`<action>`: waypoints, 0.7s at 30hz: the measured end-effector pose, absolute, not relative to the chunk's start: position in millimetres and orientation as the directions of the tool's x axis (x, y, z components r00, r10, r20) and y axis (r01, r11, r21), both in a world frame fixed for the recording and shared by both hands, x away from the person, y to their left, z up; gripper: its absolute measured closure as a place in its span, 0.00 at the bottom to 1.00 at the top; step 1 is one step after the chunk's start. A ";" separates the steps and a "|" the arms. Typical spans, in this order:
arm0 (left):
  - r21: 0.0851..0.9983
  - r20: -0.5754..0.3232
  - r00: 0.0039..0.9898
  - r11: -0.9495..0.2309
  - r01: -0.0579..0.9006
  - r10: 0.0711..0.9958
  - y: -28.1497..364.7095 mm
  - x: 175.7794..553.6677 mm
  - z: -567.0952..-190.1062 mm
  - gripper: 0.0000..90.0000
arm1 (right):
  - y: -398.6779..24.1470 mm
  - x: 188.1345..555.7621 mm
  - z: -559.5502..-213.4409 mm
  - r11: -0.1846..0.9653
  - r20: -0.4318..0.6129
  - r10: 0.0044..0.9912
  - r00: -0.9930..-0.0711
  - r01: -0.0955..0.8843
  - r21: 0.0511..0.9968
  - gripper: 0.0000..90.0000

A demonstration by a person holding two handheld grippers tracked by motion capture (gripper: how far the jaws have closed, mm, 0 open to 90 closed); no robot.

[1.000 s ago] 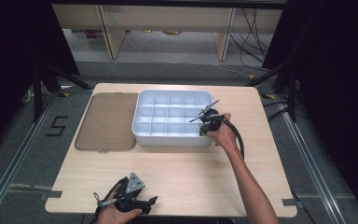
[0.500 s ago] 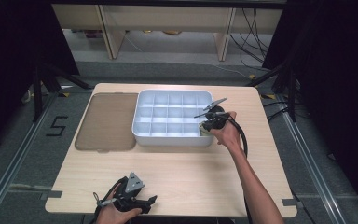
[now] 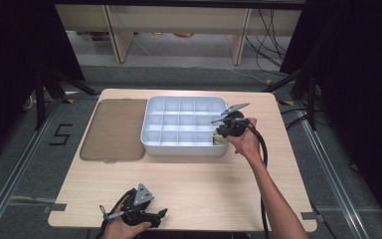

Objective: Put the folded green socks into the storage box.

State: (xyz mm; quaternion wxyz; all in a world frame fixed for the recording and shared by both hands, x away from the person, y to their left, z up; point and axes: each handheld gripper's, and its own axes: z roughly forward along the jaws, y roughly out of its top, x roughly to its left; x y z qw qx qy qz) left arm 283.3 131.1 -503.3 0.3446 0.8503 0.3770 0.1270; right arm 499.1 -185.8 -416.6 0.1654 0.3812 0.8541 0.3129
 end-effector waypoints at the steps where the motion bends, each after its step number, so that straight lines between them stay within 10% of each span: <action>1: 0.684 -0.042 0.683 -0.477 0.552 0.729 130.9 283.2 -503.1 0.27 | -185.6 498.6 -416.1 0.509 -0.039 0.757 -0.653 0.550 0.662 0.87; 21: 0.684 -0.049 0.680 -0.472 0.557 0.732 130.3 283.4 -504.1 0.27 | -192.4 487.5 -407.3 0.461 -0.012 0.763 -0.646 0.532 0.711 0.68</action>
